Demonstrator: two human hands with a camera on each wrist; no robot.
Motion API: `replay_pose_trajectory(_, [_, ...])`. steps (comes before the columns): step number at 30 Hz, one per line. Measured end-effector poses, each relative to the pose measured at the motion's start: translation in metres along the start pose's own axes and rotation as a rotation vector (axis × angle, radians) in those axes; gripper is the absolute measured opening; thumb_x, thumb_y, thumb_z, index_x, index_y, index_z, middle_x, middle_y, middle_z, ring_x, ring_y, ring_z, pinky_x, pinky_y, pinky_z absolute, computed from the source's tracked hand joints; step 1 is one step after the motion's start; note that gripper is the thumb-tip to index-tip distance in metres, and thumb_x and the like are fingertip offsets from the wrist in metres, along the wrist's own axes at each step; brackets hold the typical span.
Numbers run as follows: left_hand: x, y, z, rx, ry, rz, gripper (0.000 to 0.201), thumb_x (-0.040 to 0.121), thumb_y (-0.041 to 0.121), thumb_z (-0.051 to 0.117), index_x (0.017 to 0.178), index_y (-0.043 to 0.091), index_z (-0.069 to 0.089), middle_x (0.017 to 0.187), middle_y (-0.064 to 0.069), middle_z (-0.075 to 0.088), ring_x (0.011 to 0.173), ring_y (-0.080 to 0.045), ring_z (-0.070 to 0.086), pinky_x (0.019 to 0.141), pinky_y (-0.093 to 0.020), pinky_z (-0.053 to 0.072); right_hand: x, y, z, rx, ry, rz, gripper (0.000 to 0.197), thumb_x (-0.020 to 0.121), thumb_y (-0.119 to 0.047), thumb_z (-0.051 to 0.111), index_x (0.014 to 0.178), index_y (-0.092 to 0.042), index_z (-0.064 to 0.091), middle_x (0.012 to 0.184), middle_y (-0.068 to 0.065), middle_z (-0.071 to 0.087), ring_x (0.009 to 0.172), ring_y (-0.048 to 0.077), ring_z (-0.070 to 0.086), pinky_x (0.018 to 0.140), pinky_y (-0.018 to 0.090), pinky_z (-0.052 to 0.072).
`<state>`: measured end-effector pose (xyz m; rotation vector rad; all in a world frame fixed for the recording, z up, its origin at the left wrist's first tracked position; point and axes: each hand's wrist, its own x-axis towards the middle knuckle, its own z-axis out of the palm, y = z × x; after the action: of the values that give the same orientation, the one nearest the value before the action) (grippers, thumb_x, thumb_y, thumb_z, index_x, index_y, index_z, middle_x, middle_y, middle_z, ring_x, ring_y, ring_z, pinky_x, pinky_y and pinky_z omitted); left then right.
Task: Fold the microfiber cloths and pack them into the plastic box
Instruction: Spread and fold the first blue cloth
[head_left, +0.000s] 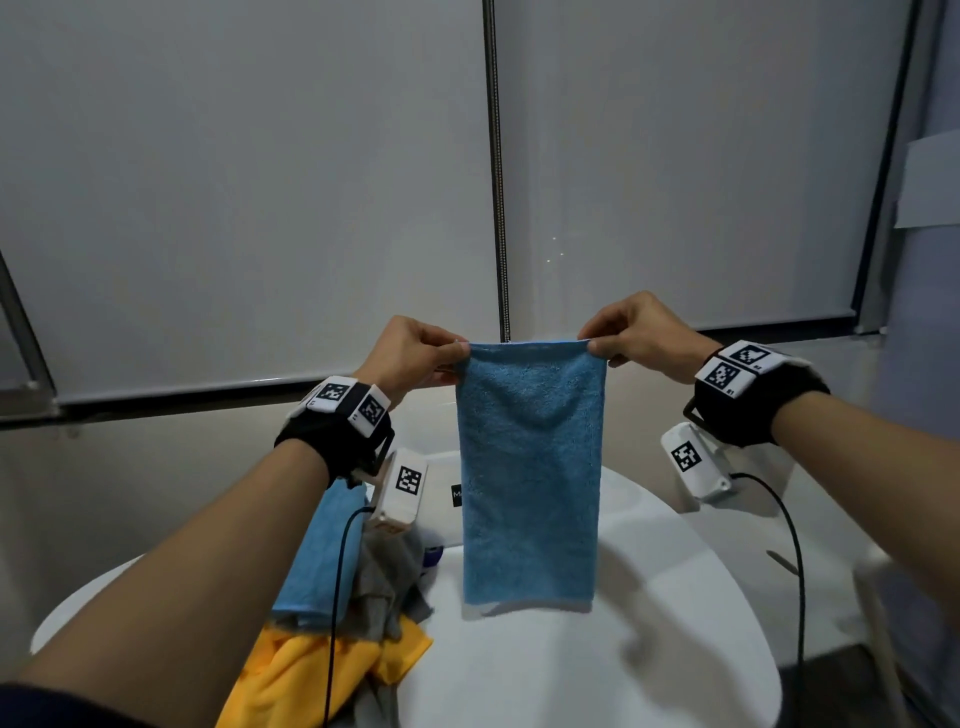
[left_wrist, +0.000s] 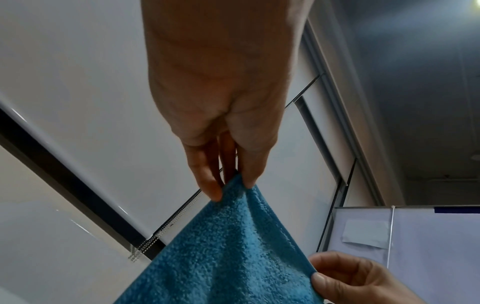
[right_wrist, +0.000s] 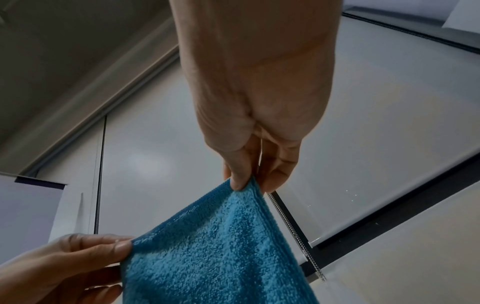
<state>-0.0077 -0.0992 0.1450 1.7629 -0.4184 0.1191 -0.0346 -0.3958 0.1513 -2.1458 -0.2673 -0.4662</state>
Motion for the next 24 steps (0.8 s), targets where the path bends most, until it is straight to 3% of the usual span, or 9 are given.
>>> replay_pose_trajectory(3, [0.001,0.003,-0.001,0.075,0.076,0.036,0.017,0.083,0.004,0.078,0.095,-0.007,0.075,0.095,-0.025,0.074,0.074,-0.023,0.071,0.066,-0.027,0.061,-0.001,-0.003,-0.003,0.068,0.005,0.007,0.017,0.084,0.008,0.072,0.099,-0.001,0.071,0.077,0.013,0.067,0.075,0.024,0.064,0.063,0.026,0.058])
replay_pose_trajectory(5, [0.000,0.006,-0.004,0.155,0.098,0.079,0.013,0.078,0.003,0.082,0.088,-0.003,0.078,0.089,-0.022,0.075,0.068,-0.018,0.067,0.062,-0.022,0.057,-0.002,-0.006,-0.007,0.113,0.000,0.030,0.018,0.083,0.008,0.072,0.099,-0.001,0.070,0.077,0.013,0.068,0.077,0.026,0.067,0.074,0.037,0.061])
replay_pose_trajectory(8, [-0.004,0.013,-0.011,0.161,0.070,0.102,0.015,0.076,0.001,0.083,0.086,-0.007,0.076,0.090,-0.023,0.075,0.074,-0.021,0.069,0.074,-0.029,0.061,-0.006,-0.014,-0.016,0.134,-0.022,0.059,0.015,0.081,0.005,0.076,0.096,0.003,0.071,0.084,0.021,0.072,0.079,0.029,0.071,0.082,0.045,0.060])
replay_pose_trajectory(12, [-0.012,0.026,-0.020,0.115,0.019,0.181,0.019,0.082,0.001,0.078,0.094,-0.012,0.071,0.089,-0.026,0.073,0.078,-0.027,0.072,0.077,-0.032,0.062,-0.012,-0.033,-0.031,0.097,-0.059,-0.021,0.017,0.081,0.005,0.076,0.097,0.009,0.071,0.090,0.028,0.071,0.080,0.032,0.069,0.078,0.037,0.062])
replay_pose_trajectory(18, [-0.014,0.037,-0.027,0.164,-0.007,0.231,0.022,0.084,0.001,0.075,0.105,-0.005,0.072,0.087,-0.021,0.075,0.076,-0.025,0.073,0.076,-0.033,0.063,-0.014,-0.049,-0.043,0.063,-0.067,-0.107,0.022,0.080,0.004,0.076,0.099,0.013,0.070,0.085,0.023,0.069,0.074,0.028,0.065,0.071,0.030,0.061])
replay_pose_trajectory(21, [-0.009,0.025,-0.025,0.312,-0.010,0.205,0.014,0.086,0.005,0.075,0.098,-0.002,0.075,0.084,-0.016,0.076,0.075,-0.024,0.074,0.073,-0.030,0.062,-0.013,-0.040,-0.034,0.037,-0.097,-0.044,0.016,0.084,0.000,0.074,0.096,0.010,0.068,0.083,0.021,0.068,0.073,0.024,0.067,0.075,0.034,0.060])
replay_pose_trajectory(24, [-0.007,0.000,-0.013,0.383,-0.003,0.140,0.003,0.088,0.004,0.073,0.089,0.005,0.075,0.079,-0.013,0.075,0.070,-0.021,0.073,0.068,-0.029,0.062,-0.018,-0.014,-0.009,0.022,-0.114,0.047,0.006,0.091,-0.001,0.068,0.091,0.002,0.064,0.079,0.016,0.066,0.075,0.025,0.066,0.071,0.034,0.060])
